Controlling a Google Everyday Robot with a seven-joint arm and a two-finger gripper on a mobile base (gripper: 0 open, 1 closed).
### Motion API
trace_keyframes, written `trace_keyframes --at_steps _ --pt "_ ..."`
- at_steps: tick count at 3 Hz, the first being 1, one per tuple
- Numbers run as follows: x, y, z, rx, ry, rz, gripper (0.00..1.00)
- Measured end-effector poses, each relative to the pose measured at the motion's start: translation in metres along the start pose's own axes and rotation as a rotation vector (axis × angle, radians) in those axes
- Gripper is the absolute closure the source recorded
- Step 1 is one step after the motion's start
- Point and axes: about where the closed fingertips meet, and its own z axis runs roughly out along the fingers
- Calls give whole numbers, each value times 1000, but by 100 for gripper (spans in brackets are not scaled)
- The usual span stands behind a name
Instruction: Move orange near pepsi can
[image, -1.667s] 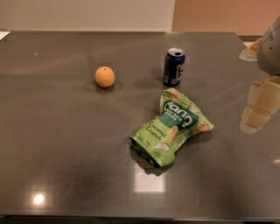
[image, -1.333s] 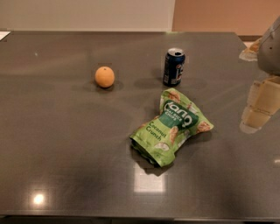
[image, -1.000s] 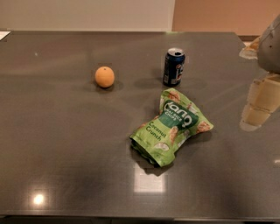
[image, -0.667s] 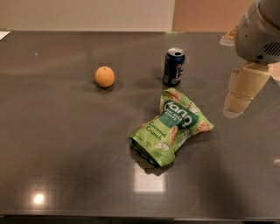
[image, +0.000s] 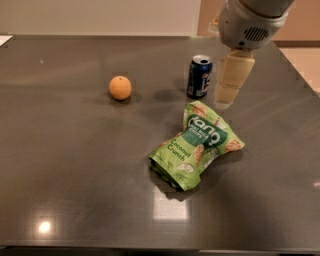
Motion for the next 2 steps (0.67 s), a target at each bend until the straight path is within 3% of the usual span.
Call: trace_keyframes --at_steps 2 --pt "-55 -58 61 -96 -101 70 0"
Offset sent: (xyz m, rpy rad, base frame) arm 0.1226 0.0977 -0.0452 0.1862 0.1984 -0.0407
